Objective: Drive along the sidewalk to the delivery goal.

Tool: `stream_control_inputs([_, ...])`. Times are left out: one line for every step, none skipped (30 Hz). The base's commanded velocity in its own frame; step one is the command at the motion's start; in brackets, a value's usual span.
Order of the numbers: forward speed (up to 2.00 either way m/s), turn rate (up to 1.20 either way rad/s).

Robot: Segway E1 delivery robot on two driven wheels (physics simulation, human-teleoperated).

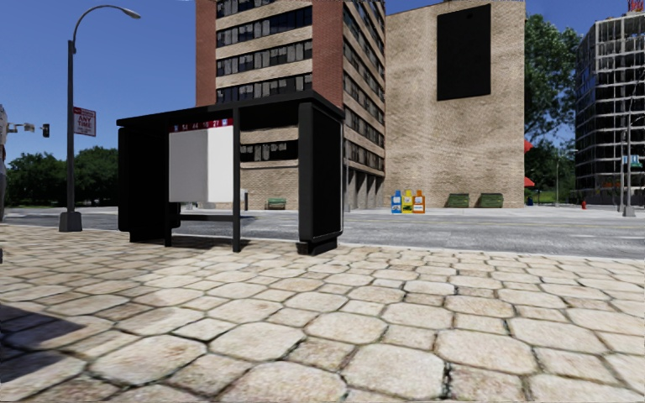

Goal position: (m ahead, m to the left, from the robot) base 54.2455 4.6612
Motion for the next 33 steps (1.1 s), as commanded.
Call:
stream_control_inputs([1.28,0.38])
stream_control_inputs([1.28,0.38])
stream_control_inputs([1.32,0.38])
stream_control_inputs([1.35,0.38])
stream_control_inputs([1.37,0.38])
stream_control_inputs([1.37,0.38])
stream_control_inputs([1.38,0.38])
stream_control_inputs([1.39,0.38])
stream_control_inputs([1.39,0.38])
stream_control_inputs([1.39,0.38])
stream_control_inputs([1.39,0.38])
stream_control_inputs([1.39,0.38])
stream_control_inputs([1.44,0.39])
stream_control_inputs([1.52,0.39])
stream_control_inputs([1.56,0.39])
stream_control_inputs([1.56,0.39])
stream_control_inputs([1.62,0.39])
stream_control_inputs([1.76,0.39])
stream_control_inputs([1.90,0.39])
stream_control_inputs([2.00,0.39])
stream_control_inputs([2.00,0.39])
stream_control_inputs([2.00,0.41])
stream_control_inputs([2.00,0.44])
stream_control_inputs([2.00,0.45])
stream_control_inputs([2.00,0.45])
stream_control_inputs([1.98,0.46])
stream_control_inputs([1.98,0.46])
stream_control_inputs([1.94,0.48])
stream_control_inputs([1.92,0.48])
stream_control_inputs([1.91,0.49])
stream_control_inputs([1.89,0.51])
stream_control_inputs([1.83,0.57])
stream_control_inputs([1.83,0.57])
